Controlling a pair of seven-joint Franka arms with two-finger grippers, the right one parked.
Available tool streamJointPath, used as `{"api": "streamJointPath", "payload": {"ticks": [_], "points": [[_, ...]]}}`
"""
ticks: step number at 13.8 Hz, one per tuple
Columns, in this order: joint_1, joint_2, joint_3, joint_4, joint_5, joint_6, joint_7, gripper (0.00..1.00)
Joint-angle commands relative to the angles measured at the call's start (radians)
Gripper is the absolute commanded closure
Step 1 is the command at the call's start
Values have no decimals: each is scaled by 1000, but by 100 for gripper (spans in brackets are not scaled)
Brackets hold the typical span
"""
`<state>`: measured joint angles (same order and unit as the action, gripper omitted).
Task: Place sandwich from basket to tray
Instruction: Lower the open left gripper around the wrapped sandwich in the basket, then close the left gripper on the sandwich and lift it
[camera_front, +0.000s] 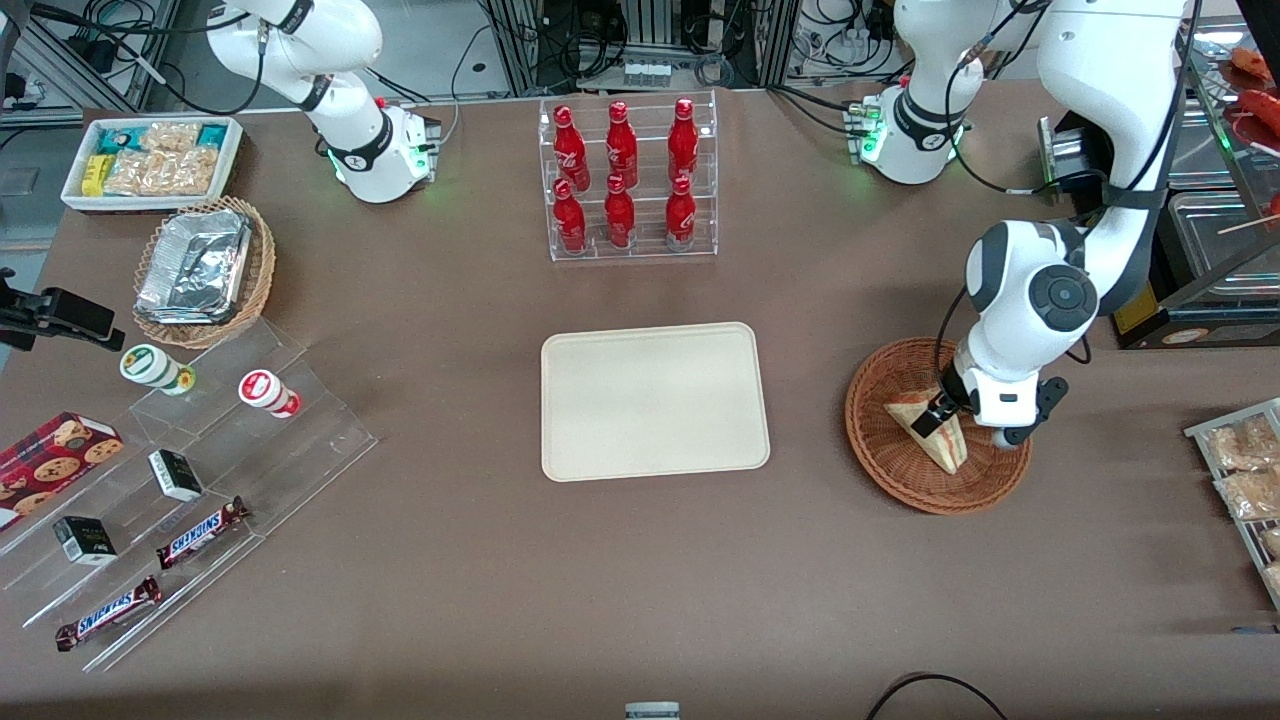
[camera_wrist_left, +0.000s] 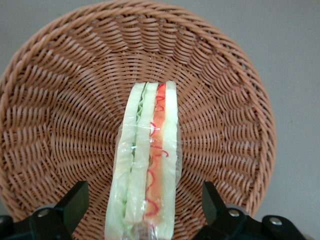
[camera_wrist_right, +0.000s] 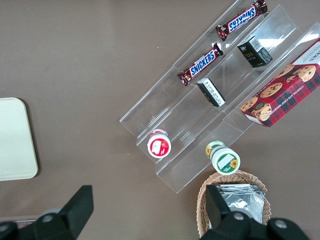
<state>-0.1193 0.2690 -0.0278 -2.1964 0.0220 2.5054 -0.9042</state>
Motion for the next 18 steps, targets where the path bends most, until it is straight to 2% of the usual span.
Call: {"api": "streamJointPath", "payload": {"ticks": [1, 2, 4, 5, 6, 10, 15, 18], "points": [[0, 19, 0, -5, 7, 27, -25, 0], [0, 21, 0, -5, 3, 27, -31, 12], [0, 30, 0, -6, 1, 27, -41, 59], [0, 30, 0, -8, -1, 27, -41, 86], [0, 29, 0, -11, 1, 23, -41, 100], [-6, -7, 0, 13, 10, -58, -13, 100], [-13, -7, -4, 255, 10, -392, 48, 100], [-13, 10, -58, 316, 10, -444, 71, 100]]}}
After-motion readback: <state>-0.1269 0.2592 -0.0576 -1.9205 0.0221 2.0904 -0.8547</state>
